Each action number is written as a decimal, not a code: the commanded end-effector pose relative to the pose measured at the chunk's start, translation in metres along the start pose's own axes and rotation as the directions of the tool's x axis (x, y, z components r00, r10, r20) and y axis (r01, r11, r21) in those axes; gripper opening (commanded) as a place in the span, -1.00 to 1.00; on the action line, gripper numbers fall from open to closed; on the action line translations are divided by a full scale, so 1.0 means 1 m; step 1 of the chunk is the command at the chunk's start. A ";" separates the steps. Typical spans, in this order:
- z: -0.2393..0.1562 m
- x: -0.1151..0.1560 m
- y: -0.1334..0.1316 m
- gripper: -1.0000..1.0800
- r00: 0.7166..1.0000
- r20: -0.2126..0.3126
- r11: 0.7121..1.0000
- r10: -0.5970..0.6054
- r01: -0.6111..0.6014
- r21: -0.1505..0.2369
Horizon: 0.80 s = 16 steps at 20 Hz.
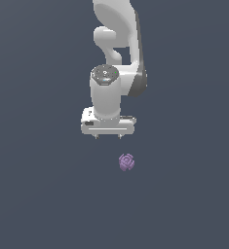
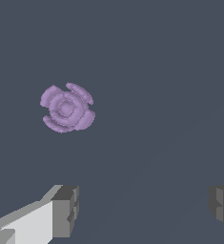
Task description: Pick up the object and move it to a goal position.
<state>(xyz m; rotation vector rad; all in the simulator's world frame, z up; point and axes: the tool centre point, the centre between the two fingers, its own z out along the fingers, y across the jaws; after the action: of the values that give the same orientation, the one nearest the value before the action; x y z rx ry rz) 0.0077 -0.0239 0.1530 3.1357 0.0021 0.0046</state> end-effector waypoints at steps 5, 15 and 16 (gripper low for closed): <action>0.015 0.021 -0.021 0.92 0.999 0.001 0.999 -0.048 0.048 -0.002; 0.050 0.057 -0.067 0.92 0.990 0.002 0.990 -0.139 0.139 0.003; 0.053 0.059 -0.070 0.92 0.989 0.002 0.989 -0.145 0.145 0.003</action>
<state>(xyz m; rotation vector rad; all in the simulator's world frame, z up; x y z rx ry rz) 0.0627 0.0408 0.1040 3.1306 0.2152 -0.0009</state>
